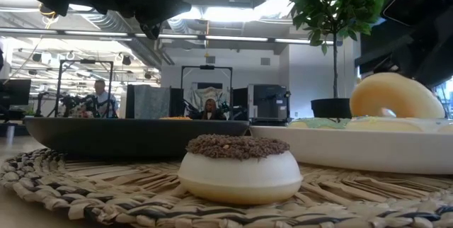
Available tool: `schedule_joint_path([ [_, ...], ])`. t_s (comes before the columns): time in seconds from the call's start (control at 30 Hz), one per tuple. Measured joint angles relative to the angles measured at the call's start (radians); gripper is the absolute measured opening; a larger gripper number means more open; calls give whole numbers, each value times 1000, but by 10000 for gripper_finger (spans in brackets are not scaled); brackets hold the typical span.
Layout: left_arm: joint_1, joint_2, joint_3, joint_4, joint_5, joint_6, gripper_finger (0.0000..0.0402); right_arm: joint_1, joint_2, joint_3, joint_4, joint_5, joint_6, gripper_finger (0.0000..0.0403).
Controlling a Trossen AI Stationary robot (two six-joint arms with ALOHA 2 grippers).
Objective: Pick & Place donuts
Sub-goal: Put the big black donut into the white plate, then put the big purple donut into the white plate
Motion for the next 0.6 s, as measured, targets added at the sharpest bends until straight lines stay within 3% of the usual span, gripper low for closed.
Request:
schedule_joint_path([
  [0.17,0,0,0,0,0,0,116,0,0,0,-1,-57,3,138],
  [0.6,0,0,0,-1,0,-12,116,0,-94,1,0,-59,-52,146],
])
